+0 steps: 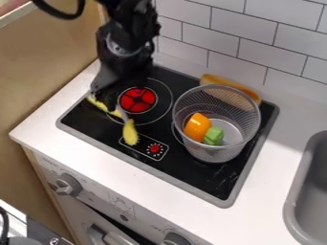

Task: Put the yellow object to the left burner of the stove

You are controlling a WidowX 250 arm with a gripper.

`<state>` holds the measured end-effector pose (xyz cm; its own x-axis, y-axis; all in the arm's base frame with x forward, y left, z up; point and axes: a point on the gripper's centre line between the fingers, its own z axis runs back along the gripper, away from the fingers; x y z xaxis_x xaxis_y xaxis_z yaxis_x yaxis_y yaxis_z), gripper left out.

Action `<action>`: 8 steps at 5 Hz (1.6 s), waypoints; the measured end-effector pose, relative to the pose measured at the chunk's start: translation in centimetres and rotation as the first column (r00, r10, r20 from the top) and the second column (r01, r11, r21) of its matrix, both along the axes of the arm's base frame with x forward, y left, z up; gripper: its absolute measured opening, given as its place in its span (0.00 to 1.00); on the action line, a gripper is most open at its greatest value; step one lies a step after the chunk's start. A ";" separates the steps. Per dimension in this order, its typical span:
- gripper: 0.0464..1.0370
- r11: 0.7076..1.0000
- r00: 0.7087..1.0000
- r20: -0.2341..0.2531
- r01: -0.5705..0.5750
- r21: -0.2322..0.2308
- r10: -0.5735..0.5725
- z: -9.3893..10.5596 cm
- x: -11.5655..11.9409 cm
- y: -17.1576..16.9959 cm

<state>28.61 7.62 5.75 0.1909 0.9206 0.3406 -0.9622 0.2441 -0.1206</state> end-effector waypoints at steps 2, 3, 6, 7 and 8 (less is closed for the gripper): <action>0.96 1.000 0.997 -0.078 -0.026 0.008 0.027 2.5 0.0 -1.6; 0.96 0.998 0.996 -0.081 -0.051 -0.019 0.050 3.9 0.0 -2.7; 0.96 0.967 0.996 -0.019 -0.084 -0.241 0.082 4.9 -0.5 -8.3; 0.96 0.960 0.994 -0.005 -0.104 -0.258 0.107 4.9 -0.4 -9.6; 0.96 0.954 0.991 -0.038 -0.134 -0.268 0.128 5.2 -1.0 -11.5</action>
<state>27.61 -3.85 10.99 0.0668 0.9950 0.0744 -0.9865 0.0771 -0.1447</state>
